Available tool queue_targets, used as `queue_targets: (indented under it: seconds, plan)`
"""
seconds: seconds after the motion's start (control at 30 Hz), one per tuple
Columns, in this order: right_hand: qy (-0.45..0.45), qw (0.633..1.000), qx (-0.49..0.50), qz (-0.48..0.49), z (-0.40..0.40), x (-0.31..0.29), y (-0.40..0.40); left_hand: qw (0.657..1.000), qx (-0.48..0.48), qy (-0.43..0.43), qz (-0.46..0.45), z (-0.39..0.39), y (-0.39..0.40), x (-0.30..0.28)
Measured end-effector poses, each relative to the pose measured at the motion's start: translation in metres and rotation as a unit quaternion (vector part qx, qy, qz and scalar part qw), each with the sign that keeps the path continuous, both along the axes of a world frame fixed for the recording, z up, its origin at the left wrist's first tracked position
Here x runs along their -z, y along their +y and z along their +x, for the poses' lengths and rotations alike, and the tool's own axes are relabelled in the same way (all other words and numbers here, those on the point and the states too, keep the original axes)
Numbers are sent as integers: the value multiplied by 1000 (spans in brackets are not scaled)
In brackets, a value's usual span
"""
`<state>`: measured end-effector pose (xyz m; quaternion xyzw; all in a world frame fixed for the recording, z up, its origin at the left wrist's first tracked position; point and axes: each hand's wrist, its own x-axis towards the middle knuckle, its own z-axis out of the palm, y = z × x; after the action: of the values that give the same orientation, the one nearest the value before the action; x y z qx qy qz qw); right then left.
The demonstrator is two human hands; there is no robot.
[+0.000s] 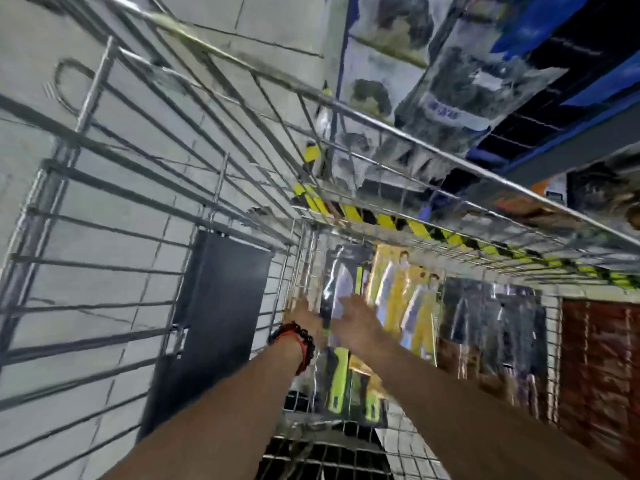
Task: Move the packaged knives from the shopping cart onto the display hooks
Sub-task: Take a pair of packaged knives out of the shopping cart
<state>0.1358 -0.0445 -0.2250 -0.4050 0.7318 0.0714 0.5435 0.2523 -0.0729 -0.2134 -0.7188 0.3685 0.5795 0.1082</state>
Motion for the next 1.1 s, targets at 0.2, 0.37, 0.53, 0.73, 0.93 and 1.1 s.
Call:
queue_targets:
  seconds: [0.2, 0.37, 0.53, 0.73, 0.93, 1.1]
  plan:
    - [22, 1000, -8, 2, -20, 14, 7, 999, 1, -32, -21, -19, 10, 24]
    - [102, 992, -76, 19, -21, -2, -2, 997, 2, -62, -44, -25, 11, 28]
    - [133, 989, -37, 50, -8, 1, -5, 996, 10, -51, -77, -21, 14, 35]
    - [58, 995, -74, 12, 7, 11, 0, 989, -114, -38, -86, -11, 17, 49]
    - [103, 992, 73, -21, 2, 10, -11, 988, -151, 12, -39, -4, 16, 27]
    - [136, 988, 76, 0, 3, 14, -18, 988, -145, 45, -37, -3, 19, 27]
